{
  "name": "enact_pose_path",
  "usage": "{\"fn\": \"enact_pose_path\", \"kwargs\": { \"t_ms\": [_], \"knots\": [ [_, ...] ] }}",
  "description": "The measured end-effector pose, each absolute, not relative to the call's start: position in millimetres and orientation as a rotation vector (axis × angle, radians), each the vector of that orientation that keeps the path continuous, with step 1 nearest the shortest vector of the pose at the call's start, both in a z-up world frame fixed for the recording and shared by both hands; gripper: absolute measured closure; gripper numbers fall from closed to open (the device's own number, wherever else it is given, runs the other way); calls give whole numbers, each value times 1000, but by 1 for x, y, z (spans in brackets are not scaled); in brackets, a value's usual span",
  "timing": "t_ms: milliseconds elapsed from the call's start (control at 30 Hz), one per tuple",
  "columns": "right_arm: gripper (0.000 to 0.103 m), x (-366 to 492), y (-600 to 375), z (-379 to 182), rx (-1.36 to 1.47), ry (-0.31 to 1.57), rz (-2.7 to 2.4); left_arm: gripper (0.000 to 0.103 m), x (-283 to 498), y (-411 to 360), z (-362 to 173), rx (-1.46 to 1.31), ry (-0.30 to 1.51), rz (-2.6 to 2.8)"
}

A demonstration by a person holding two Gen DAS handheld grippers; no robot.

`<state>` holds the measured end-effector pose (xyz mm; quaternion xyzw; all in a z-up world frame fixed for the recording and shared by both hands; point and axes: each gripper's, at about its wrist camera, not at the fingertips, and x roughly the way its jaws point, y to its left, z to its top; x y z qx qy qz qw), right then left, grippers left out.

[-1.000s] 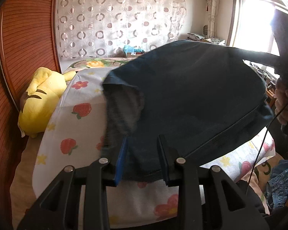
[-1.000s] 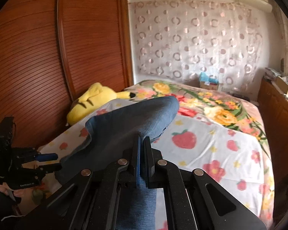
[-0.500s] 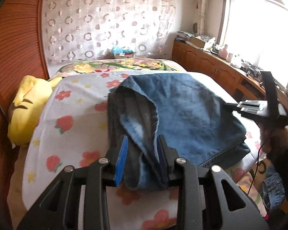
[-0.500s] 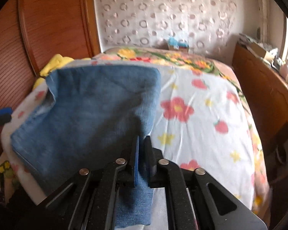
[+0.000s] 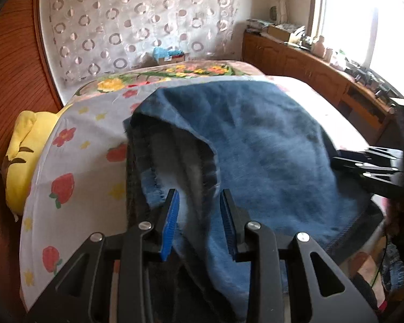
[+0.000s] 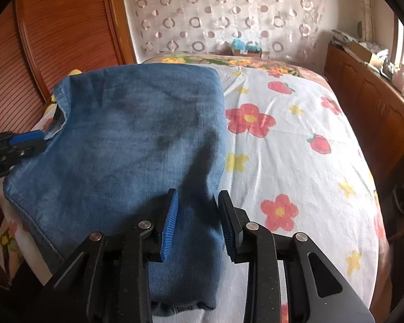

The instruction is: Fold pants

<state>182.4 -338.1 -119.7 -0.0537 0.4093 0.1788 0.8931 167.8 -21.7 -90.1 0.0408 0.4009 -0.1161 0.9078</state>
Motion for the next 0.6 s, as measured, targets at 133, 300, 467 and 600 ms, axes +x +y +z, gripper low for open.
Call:
{"fn": "enact_pose_path", "kwargs": {
  "t_ms": [133,300,467,600],
  "knots": [
    [67,182,-344,-122,-79,851,372,73,170,-2,-101,71,848,-168],
    [65,183,-345,-124,-60,853,377,73,165,18,-108,1,848,-162],
    [64,183,-349,-125,-31,852,387,73,154,21,-103,-30,825,-169],
    [64,184,-351,-125,-22,854,393,73,142,19,-90,-66,781,-202]
  ]
}}
